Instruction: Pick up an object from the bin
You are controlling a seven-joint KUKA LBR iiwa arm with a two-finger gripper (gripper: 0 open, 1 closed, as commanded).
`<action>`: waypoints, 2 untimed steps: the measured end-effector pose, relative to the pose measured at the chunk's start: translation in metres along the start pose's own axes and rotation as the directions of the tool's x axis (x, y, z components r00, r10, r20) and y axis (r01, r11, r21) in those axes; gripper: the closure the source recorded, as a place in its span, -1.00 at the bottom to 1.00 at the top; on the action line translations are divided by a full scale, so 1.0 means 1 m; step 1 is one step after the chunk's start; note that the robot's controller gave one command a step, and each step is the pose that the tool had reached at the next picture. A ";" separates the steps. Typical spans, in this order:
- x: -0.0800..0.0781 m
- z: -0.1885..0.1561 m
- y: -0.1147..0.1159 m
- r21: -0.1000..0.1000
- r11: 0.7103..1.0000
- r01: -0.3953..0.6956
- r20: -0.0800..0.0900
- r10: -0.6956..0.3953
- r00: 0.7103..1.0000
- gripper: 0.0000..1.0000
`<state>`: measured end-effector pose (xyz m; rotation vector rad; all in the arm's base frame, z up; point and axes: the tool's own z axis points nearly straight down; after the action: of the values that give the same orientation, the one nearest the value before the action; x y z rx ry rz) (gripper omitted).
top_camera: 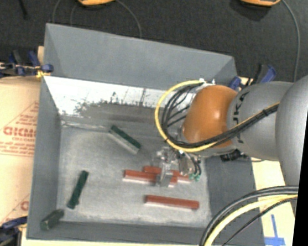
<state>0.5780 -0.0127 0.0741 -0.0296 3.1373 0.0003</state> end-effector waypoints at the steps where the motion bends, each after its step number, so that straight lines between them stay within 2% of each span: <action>1: -0.044 -0.063 -0.069 0.002 0.999 -0.048 -0.001 0.048 0.999 1.00; 2: -0.044 -0.063 -0.069 0.002 0.999 -0.048 -0.001 0.048 0.999 1.00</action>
Offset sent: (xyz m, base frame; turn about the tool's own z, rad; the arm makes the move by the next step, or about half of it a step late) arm 0.0000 0.0000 0.0000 0.0000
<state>0.6229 -0.0810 0.1370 0.0461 3.1385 -0.0023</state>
